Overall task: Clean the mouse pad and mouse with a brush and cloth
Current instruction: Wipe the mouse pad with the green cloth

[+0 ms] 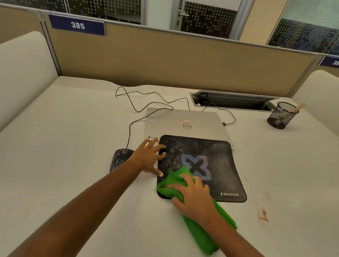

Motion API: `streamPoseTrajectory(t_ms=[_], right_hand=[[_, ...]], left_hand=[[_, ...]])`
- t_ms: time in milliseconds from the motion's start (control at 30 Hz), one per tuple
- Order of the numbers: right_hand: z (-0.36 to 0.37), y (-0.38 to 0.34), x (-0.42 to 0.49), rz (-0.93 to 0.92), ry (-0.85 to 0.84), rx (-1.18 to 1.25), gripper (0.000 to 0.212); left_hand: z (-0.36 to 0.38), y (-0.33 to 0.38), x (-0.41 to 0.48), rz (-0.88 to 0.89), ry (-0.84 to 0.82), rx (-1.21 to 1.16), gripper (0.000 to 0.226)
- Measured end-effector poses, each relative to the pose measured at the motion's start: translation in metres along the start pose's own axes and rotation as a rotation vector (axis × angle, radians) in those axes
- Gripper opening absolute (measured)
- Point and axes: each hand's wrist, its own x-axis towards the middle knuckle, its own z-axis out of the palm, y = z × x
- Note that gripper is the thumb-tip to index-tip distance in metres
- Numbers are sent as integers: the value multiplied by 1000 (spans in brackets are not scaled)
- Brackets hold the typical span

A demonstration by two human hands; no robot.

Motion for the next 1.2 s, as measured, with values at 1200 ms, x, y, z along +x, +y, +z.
streamPoseTrajectory(t_ms=[1200], right_hand=[[-17,18,33,263,11,4,50]], left_hand=[[7,8,-5,-63,30,-52,78]])
